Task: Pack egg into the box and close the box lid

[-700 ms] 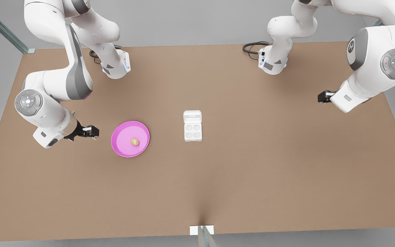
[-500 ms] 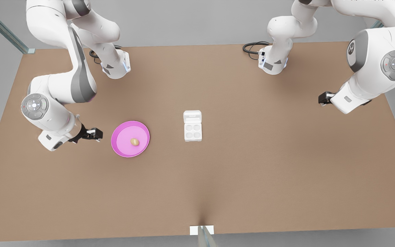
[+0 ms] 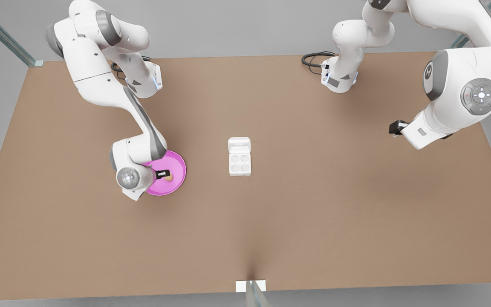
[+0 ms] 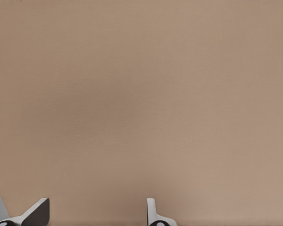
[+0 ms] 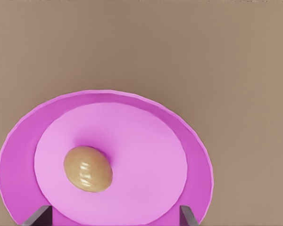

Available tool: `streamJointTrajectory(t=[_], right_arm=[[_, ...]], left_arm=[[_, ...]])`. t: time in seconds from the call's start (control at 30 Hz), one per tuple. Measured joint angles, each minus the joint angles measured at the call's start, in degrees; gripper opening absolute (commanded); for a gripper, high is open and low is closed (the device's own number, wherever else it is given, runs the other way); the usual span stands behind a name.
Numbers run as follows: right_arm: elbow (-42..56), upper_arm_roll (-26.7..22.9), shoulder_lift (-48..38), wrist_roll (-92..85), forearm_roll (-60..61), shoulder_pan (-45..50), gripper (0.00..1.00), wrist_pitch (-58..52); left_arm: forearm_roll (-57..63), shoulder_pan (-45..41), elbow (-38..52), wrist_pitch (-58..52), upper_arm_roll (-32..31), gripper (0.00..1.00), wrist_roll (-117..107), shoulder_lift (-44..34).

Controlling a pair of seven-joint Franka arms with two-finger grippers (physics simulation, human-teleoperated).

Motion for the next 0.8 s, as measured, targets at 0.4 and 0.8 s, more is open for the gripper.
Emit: streamJointTrajectory(t=[0.4,0.8], right_arm=[[-12.62,11.59,-3.08,-6.2,-0.44,-11.38,1.0,27.34],[-26.36,11.61,-9.28,-9.11,-0.68,-13.11,1.0,40.36]], left_arm=[[0.17,0.03,0.0,0.01,0.0,1.0,0.83,0.45],[0.24,0.05,0.0,0.33,0.02,1.0,1.21,1.32]])
